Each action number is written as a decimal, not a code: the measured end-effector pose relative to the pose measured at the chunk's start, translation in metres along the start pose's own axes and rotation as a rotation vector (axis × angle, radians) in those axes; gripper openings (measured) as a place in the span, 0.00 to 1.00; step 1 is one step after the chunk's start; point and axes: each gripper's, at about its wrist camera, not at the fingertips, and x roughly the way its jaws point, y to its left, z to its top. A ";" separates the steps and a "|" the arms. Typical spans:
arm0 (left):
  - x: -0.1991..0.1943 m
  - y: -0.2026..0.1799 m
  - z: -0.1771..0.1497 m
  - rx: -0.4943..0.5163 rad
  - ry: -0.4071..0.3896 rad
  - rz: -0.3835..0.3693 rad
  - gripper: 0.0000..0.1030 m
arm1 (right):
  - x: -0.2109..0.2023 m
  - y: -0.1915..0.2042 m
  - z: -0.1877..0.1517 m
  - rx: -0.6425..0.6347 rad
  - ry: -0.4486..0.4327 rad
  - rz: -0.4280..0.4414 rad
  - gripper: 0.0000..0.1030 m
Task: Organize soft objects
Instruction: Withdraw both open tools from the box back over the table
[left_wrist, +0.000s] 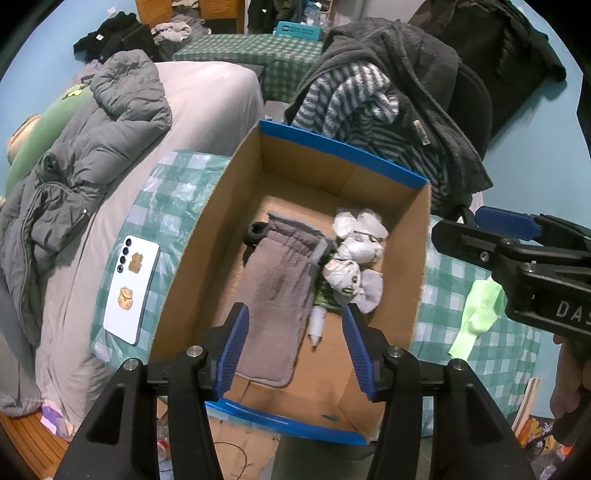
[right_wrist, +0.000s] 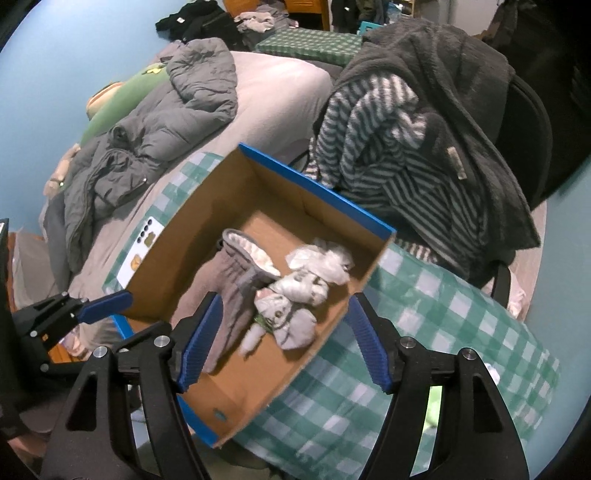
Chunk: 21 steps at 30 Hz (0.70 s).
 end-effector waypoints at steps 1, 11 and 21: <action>-0.001 -0.002 -0.001 0.002 0.001 -0.001 0.52 | -0.002 -0.004 -0.003 0.005 0.001 -0.004 0.68; -0.006 -0.042 -0.010 0.064 0.008 -0.018 0.53 | -0.027 -0.046 -0.033 0.072 -0.005 -0.025 0.68; -0.004 -0.091 -0.016 0.152 0.022 -0.038 0.53 | -0.049 -0.107 -0.068 0.185 -0.006 -0.065 0.68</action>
